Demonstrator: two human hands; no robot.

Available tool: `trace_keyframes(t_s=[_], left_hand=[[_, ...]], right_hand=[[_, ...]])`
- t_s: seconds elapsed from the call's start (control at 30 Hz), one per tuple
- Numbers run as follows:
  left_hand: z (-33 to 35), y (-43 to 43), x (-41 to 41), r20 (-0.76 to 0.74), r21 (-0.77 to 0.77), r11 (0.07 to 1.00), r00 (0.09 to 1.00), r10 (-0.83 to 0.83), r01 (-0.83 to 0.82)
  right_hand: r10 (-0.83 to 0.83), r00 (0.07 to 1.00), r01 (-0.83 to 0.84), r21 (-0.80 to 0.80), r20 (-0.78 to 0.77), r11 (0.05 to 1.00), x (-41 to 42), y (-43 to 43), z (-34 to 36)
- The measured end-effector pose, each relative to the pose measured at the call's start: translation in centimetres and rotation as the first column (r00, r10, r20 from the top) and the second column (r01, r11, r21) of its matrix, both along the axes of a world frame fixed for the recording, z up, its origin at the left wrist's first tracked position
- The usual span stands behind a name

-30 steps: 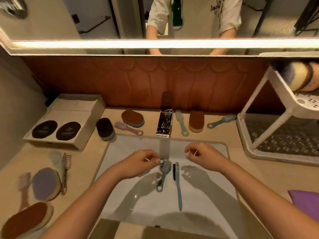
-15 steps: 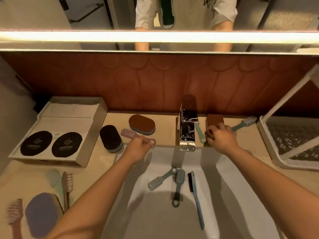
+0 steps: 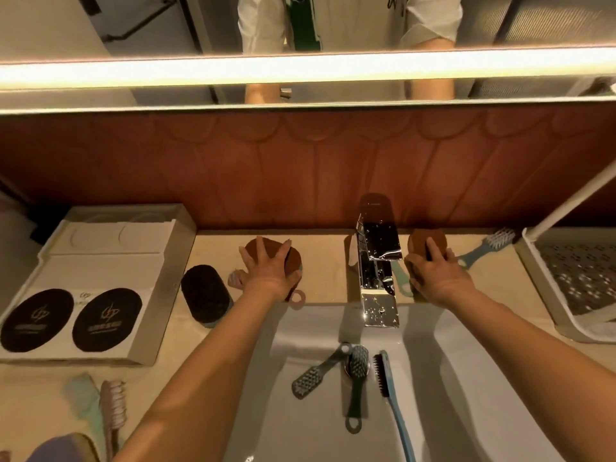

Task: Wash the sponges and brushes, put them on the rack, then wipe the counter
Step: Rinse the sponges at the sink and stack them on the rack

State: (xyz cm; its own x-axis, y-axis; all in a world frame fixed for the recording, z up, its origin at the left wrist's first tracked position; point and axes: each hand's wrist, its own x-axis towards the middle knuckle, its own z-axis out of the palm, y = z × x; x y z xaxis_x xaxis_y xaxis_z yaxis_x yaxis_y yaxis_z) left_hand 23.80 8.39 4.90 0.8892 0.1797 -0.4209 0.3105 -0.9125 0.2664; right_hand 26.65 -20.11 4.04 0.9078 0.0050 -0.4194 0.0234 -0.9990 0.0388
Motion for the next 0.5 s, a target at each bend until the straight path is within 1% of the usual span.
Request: trace_keyframes(t_s=[0.03,0.1,0.3,0.33,0.4,0.5], left_hand=[[-0.1,-0.2,0.3,-0.025,-0.001,1.000,1.000,0.004,-0.004],[-0.2,-0.5,0.8,-0.015,0.004,1.000,1.000,0.014,-0.014],[0.0,-1.1,0.8,0.142,0.018,1.000,0.990,0.019,-0.022],[0.1,-1.1,0.5,0.178,-0.022,0.999,0.983,0.042,-0.038],[0.6,-1.3,-0.1,0.254,-0.176,0.981,0.959,0.129,-0.085],[1.6,-2.0,-1.2,0.355,-0.412,0.905,0.897,0.264,-0.104]], right_hand=[[-0.004,1.000,0.004,0.002,-0.003,1.000,0.1,0.0,-0.1],[-0.020,1.000,0.020,0.016,-0.012,1.000,0.5,0.2,-0.1],[-0.022,1.000,0.023,0.056,-0.011,0.998,1.0,0.1,0.2],[-0.020,1.000,0.020,0.059,-0.008,0.998,1.0,0.0,0.2],[-0.011,1.000,0.010,0.066,0.014,0.998,0.8,-0.2,0.3],[0.001,0.998,-0.005,0.069,0.067,0.998,0.3,-0.6,0.5]])
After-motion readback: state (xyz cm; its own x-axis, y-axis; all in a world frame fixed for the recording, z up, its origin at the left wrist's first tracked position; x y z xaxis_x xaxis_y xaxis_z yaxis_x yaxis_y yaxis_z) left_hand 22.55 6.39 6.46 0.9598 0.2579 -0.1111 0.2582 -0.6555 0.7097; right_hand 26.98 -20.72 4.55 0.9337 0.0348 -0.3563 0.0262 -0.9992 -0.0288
